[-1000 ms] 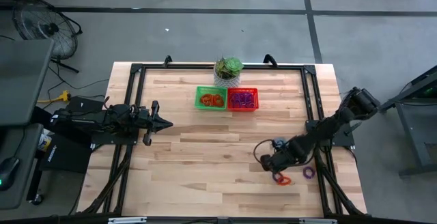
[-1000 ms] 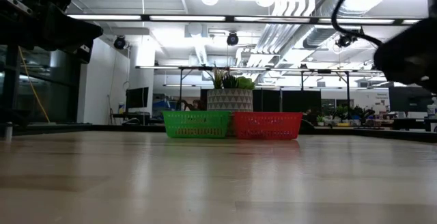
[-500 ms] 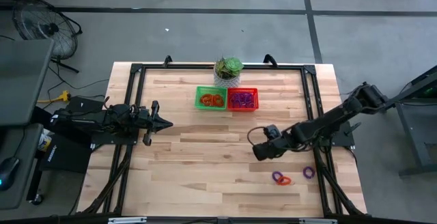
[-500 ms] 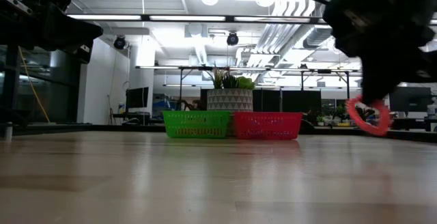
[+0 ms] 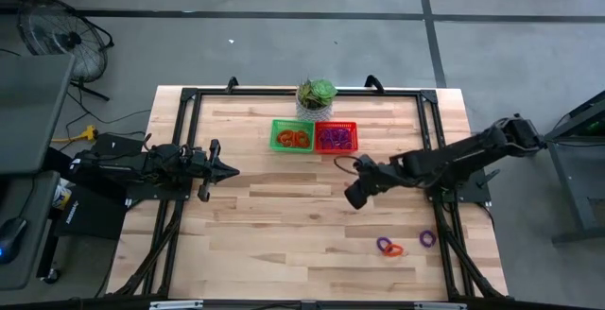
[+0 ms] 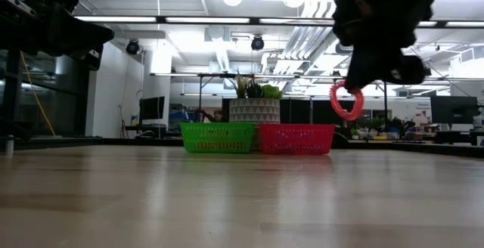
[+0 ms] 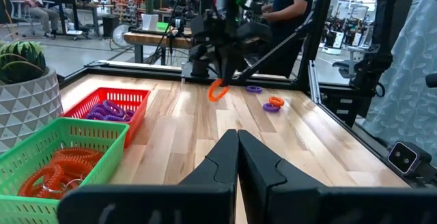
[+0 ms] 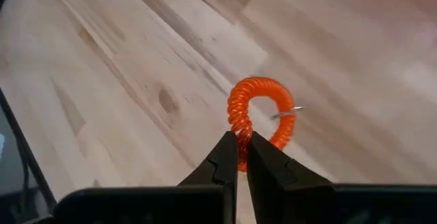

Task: Sort spring keychains
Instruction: Put the orange spring keychain into the green bin

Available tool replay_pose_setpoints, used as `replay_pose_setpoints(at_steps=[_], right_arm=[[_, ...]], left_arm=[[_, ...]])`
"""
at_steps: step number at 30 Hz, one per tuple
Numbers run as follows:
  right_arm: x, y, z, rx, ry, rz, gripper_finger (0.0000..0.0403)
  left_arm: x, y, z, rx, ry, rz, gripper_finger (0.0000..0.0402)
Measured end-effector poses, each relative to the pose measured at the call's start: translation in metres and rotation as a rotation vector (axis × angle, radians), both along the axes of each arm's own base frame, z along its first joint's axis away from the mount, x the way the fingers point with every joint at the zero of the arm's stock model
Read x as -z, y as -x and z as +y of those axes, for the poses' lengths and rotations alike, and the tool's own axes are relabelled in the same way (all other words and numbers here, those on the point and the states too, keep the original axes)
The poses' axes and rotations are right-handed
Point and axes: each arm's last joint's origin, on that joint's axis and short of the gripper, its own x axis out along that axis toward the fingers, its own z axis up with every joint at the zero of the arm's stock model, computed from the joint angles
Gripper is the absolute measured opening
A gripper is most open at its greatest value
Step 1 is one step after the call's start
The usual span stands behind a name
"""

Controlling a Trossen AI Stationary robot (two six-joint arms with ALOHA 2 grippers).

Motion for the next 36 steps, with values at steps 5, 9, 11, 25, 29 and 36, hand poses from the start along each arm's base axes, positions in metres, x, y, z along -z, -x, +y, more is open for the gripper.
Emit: replay_pose_setpoints(at_steps=[5, 9, 11, 25, 29, 36], right_arm=[[-0.013, -0.008, -0.02, -0.118, 0.089, -0.005, 0.0012], [-0.03, -0.013, -0.036, -0.204, 0.186, 0.004, 0.0012], [-0.039, -0.017, -0.043, -0.253, 0.241, 0.011, 0.0012], [-0.057, -0.058, -0.071, -0.56, 0.598, 0.138, 0.0012], [-0.052, -0.075, -0.077, -0.581, 0.701, 0.199, 0.0012], [-0.044, -0.115, -0.083, -0.578, 0.789, 0.243, 0.0012]], left_arm=[[0.0, 0.0, 0.0, 0.0, 0.0, 0.0, 0.0], [0.0, 0.0, 0.0, 0.0, 0.0, 0.0, 0.0], [0.0, 0.0, 0.0, 0.0, 0.0, 0.0, 0.0], [0.0, 0.0, 0.0, 0.0, 0.0, 0.0, 0.0], [0.0, 0.0, 0.0, 0.0, 0.0, 0.0, 0.0], [0.0, 0.0, 0.0, 0.0, 0.0, 0.0, 0.0]])
